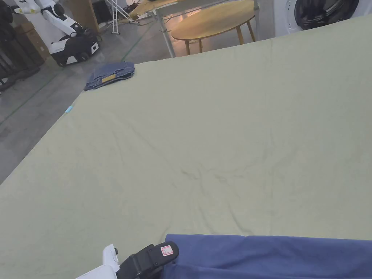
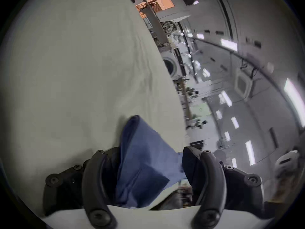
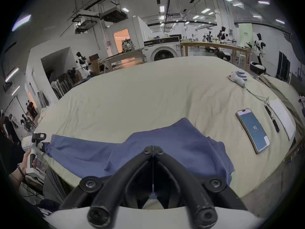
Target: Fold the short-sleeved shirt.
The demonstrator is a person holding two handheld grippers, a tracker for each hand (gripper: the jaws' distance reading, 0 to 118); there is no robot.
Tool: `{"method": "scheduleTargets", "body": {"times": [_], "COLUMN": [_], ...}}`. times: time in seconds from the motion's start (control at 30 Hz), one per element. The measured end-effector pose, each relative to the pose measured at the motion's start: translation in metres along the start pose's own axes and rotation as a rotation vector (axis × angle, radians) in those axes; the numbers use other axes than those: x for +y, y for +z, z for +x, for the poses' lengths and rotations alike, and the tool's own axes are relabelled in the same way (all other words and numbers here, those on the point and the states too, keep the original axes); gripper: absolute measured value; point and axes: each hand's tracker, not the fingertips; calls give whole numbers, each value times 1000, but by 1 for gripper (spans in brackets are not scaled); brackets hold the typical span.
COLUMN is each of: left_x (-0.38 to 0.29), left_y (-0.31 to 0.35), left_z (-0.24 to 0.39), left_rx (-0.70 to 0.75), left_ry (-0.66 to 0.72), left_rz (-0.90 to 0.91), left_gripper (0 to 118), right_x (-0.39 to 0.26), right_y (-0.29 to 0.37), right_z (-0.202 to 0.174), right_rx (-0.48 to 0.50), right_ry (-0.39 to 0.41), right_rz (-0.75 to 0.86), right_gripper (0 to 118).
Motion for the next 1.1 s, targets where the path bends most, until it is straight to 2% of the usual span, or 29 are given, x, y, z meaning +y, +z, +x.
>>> {"method": "scheduleTargets", "body": {"times": [0.03,0.07,0.1,0.17,0.23,0.33,0.43,0.57,0.63,0.73,0.87,0.93,1.03,1.07,1.1], "left_x": [-6,-9,-9,-16,-20,-9,4,23,21,1,-47,-71,-108,-116,-127], "left_y": [-8,-11,-14,-20,-19,3,34,80,83,56,-43,-96,-164,-174,-179], "left_z": [2,3,4,9,15,23,48,101,131,162,159,149,154,161,176], "left_rx": [-25,-8,3,40,56,132,100,267,338,313,332,288,418,436,422], "left_ry": [19,-14,-23,-37,-39,-29,-40,-290,-370,-468,-510,-525,-685,-754,-802], "left_rz": [-9,-3,-11,-39,-18,115,202,234,213,151,-21,-182,-317,-360,-338], "left_gripper": [61,40,13,8,7,6,6,6,6,6,6,6,6,10,22], "right_x": [0,0,-1,0,0,0,-1,-4,-5,-6,-2,0,0,-1,-3], "right_y": [1,3,4,5,5,5,4,1,-1,1,9,13,23,26,28], "right_z": [1,1,1,-2,-1,-3,-4,-4,-5,-7,-15,-18,-18,-16,-15], "right_rx": [0,1,1,-3,3,4,15,27,32,35,52,57,44,45,43], "right_ry": [2,4,6,7,4,3,3,-1,-14,-17,-5,9,34,31,25], "right_rz": [0,1,3,4,3,-3,-10,-19,-24,-24,-8,0,14,14,15], "right_gripper": [0,0,0,0,0,0,0,0,0,0,0,0,0,0,0]}}
